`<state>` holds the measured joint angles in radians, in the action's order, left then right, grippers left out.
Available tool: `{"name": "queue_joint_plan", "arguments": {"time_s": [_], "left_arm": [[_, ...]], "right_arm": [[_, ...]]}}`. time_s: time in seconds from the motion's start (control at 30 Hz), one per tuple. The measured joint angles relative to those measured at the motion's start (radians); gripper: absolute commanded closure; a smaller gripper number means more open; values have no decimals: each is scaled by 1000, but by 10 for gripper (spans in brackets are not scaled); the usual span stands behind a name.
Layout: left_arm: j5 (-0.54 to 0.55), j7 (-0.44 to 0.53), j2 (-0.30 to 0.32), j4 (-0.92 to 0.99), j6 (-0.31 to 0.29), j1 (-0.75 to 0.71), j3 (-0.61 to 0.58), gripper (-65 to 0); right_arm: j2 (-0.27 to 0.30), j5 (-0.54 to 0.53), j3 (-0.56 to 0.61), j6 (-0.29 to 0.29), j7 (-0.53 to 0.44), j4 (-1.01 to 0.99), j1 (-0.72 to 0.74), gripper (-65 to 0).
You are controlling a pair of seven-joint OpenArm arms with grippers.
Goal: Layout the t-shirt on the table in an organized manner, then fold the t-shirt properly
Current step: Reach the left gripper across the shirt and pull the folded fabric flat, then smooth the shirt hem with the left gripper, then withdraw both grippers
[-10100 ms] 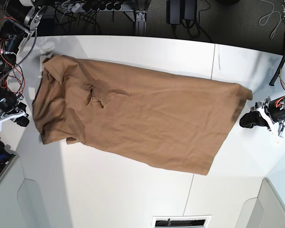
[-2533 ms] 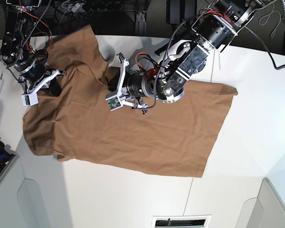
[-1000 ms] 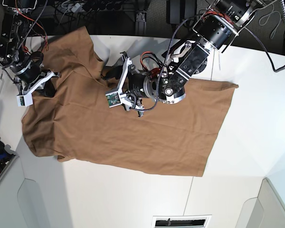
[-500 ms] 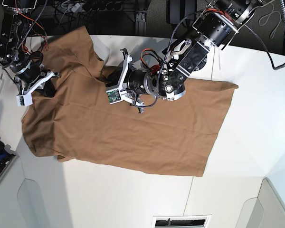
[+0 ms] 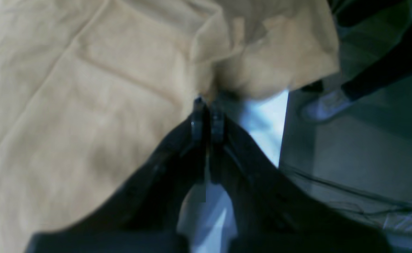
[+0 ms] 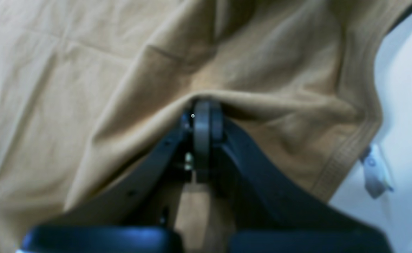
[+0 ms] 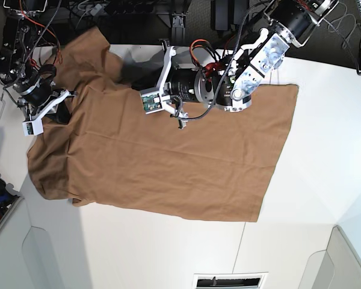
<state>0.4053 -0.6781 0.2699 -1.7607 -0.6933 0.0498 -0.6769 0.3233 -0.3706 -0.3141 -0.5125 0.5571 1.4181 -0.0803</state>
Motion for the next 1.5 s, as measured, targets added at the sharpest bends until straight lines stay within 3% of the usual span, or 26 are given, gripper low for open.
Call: {"name": "queue_joint_plan", "arguments": {"time_s": [0.27,0.3,0.4,0.53,0.57,0.67,0.73,0.83,0.9,0.93,1.0,1.03,1.23,1.43,1.5], "left_arm": [[37,-3,29,-25,0,-84,-1,0],[37,-3,29,-25,1,-92,-1,-13],[39,-12,32,-25,0,-100,-1,-134],[55,-14,32,-25,0,-92,39,-156],[70,-14,32,-25,0,-88,58,-156],[105,-16,32,-25,1,-77,118,-156],[129,-15,32,-26,0,-68,168,-156],[128,-5,30,-26,0,-38,264,-155],[129,24,30,-20,0,-13,341,-147],[129,44,30,-5,1,3,378,-128],[108,85,30,50,11,48,435,-50],[86,108,31,90,13,74,451,-11],[-6,237,25,467,17,254,460,0],[-131,409,26,903,132,409,461,0],[-134,458,30,1005,121,441,462,0]], "right_arm": [[0,25,0,4,19,-24,61,0],[0,24,0,9,21,-24,62,0],[-3,3,1,35,28,-22,64,0],[-3,3,-7,42,90,19,63,0],[-3,-8,-20,42,110,31,61,-30],[-5,-39,-75,42,146,73,55,-212],[-5,-63,-122,42,140,97,59,-237],[-5,-70,-182,50,108,99,61,-236],[-5,-70,-208,102,89,86,58,-230],[-4,-66,-219,118,74,76,59,-189],[-4,-55,-223,125,44,53,65,-34],[-5,-43,-223,126,46,37,76,0],[-8,-33,-221,88,46,-39,129,0],[-8,-74,-220,85,47,-40,130,0],[-8,-75,-220,86,49,-40,131,0]]}}
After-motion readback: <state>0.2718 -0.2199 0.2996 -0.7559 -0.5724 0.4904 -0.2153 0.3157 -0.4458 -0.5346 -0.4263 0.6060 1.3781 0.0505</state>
